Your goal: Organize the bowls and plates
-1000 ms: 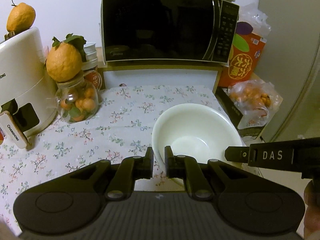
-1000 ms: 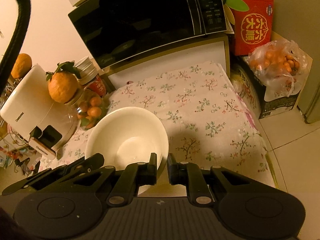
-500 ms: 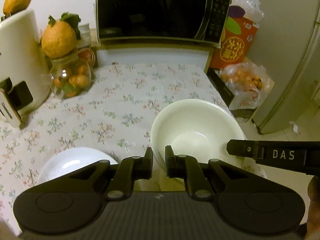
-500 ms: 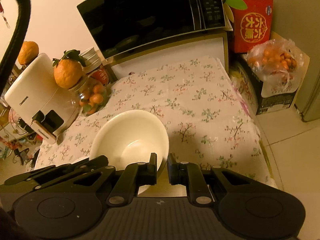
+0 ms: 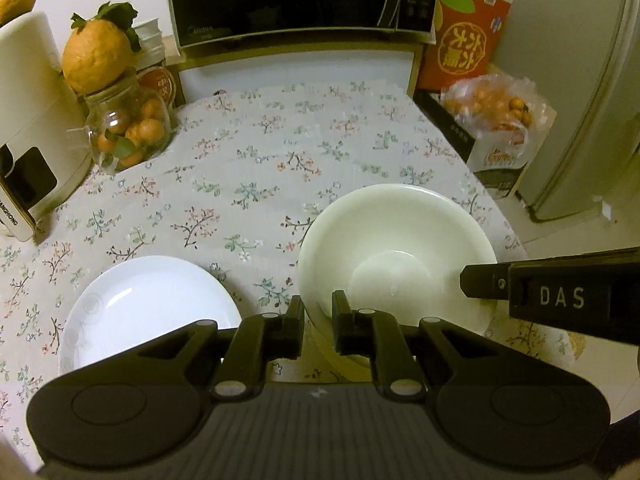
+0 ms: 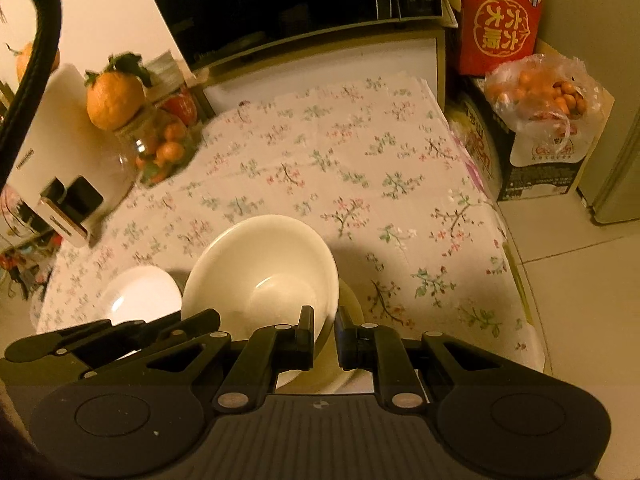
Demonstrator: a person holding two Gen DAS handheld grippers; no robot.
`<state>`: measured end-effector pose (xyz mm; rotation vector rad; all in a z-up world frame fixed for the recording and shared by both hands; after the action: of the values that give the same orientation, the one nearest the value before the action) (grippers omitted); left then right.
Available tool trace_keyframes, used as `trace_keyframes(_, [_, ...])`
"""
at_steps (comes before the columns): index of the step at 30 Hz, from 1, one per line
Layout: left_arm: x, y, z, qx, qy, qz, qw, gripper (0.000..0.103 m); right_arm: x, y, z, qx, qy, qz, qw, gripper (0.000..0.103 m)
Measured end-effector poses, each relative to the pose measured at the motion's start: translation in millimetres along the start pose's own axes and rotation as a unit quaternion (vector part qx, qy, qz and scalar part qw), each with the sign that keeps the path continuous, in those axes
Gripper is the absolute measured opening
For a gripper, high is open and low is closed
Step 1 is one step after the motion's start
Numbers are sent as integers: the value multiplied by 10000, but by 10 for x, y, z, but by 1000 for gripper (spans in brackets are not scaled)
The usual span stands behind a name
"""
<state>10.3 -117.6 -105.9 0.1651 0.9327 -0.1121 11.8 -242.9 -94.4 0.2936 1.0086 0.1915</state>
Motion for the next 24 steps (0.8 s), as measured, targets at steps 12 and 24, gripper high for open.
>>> trace_keyframes(12, [166, -54, -77, 214, 198, 200, 9994, 15, 146, -43, -93, 3, 305, -165, 9994, 13])
trace_keyframes(24, [287, -101, -142, 246, 412, 161, 9987, 16, 256, -81, -124, 71, 487, -296, 9984, 17])
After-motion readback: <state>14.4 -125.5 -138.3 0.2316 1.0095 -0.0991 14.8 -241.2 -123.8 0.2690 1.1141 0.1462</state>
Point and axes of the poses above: each gripper's, at about its wrist camera, not at the fingertips, and x roughly the way its jaws point, y to its left, z to its top, the point moved 6 cm from there along x, roughly the way its jaws point, and after that the axes turned 7 degrees about z, right-handed, at the moved point
